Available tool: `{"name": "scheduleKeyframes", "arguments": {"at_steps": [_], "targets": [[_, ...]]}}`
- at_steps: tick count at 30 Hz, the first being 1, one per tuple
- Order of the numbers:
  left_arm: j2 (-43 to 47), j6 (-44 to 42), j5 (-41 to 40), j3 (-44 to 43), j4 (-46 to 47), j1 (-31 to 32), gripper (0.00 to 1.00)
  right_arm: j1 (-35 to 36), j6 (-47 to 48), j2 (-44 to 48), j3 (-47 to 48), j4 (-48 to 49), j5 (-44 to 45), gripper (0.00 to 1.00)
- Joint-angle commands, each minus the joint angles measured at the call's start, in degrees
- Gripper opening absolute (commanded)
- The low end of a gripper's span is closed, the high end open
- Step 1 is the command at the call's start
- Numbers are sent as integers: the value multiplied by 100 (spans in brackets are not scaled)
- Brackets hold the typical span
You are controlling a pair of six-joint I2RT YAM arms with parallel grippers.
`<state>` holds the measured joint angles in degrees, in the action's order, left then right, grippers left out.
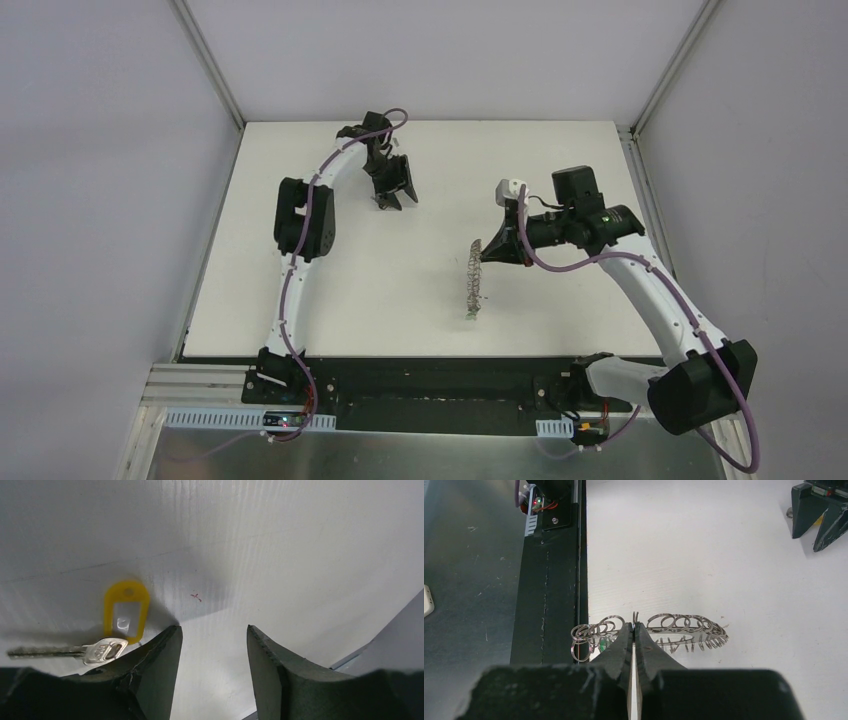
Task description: Put the keys on the keyring
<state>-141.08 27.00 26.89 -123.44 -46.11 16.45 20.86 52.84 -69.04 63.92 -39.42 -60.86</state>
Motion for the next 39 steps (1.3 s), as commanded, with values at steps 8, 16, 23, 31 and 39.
{"name": "scheduleKeyframes", "arguments": {"at_steps": [8,16,23,31,39], "targets": [[728,698,313,1088,692,-12,49,-101,-85,270,-9,215,-374,0],[1739,-520,-200,1411,894,-45,50,-104,-95,148,6,222,-394,0],[1352,-709,-746,734,432,-186,52,-101,-120,138,15,207,-400,0],[687,20,-364,641,277,-557,51,-163,-142,227,-11,238,-452,0],[796,4,-360,818,45,-564,52,-163,-142,156,6,229,-464,0]]}}
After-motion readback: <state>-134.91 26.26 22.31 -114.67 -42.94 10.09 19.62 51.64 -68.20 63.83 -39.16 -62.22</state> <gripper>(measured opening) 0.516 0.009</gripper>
